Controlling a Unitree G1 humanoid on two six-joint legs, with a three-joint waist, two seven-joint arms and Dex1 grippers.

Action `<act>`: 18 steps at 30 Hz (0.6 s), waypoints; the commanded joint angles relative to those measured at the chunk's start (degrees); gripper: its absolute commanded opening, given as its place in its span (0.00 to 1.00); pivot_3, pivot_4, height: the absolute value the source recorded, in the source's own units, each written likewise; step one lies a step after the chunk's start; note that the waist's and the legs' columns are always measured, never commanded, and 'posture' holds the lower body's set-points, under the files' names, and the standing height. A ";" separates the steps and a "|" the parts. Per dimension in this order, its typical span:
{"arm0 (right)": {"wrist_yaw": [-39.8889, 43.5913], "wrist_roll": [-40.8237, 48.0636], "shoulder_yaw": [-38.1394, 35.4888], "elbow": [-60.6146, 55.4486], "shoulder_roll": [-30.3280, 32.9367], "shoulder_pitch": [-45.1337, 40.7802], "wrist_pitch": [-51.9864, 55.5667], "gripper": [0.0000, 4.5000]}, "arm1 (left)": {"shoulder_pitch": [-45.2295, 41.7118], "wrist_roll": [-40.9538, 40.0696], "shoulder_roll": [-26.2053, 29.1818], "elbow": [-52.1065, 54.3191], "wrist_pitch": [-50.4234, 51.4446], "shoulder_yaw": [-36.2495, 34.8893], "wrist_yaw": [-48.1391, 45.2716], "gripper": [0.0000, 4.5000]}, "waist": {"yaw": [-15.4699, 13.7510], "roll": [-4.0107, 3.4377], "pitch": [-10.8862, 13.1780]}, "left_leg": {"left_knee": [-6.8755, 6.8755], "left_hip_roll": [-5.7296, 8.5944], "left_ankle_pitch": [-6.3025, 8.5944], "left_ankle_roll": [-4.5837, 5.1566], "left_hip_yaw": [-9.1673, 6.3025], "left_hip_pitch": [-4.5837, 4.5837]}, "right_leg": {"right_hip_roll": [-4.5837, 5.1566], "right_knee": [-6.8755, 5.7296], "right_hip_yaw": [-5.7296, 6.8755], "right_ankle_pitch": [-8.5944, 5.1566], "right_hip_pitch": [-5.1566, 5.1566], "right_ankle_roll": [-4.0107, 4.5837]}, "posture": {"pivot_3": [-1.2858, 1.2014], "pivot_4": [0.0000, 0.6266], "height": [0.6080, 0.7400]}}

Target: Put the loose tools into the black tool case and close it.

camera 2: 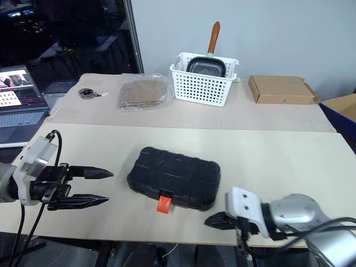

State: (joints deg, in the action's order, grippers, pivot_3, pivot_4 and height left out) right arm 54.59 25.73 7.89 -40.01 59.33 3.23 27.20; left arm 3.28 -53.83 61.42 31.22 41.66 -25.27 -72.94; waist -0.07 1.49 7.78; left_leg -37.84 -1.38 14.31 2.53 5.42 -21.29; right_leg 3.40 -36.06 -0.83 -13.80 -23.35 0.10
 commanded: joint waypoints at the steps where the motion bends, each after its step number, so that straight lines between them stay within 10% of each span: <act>1: -5.08 -6.85 4.75 3.24 -3.80 -5.96 3.45 0.01 | 2.02 -0.63 -0.17 3.31 0.06 -3.21 1.00 0.73 | -0.04 -0.01 0.00 | 0.00 0.00 0.03 -0.04 0.01 -0.04 | -0.01 -0.02 -0.01 0.02 -0.05 -0.02 | 0.52 0.24 1.00; 9: -17.85 -10.49 5.93 9.97 -16.34 -20.30 21.86 0.01 | 6.81 -0.10 -2.94 5.68 -0.53 -5.56 5.54 0.73 | 0.55 0.01 0.00 | 0.01 -0.03 0.04 -0.14 0.03 -0.09 | -0.05 -0.10 -0.01 0.36 -0.15 0.19 | 0.52 0.24 1.00; 18: -27.06 -19.06 9.08 28.42 -32.36 -33.89 15.72 0.01 | -1.91 4.33 -8.25 4.45 -0.92 5.48 17.65 0.73 | 1.15 0.01 -0.01 | 0.00 -0.27 -0.14 -0.43 0.13 -0.73 | -0.92 -0.17 -0.20 0.66 -0.92 0.45 | 0.52 0.24 1.00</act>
State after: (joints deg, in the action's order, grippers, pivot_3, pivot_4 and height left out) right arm 28.20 7.80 18.62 -11.19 27.08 -29.20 45.83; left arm 3.61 -50.62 54.20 35.26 41.37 -22.33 -57.99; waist 1.08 1.50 7.77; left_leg -37.82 -1.66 14.16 2.09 5.52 -22.06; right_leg 2.45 -36.25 -1.01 -13.15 -24.30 0.56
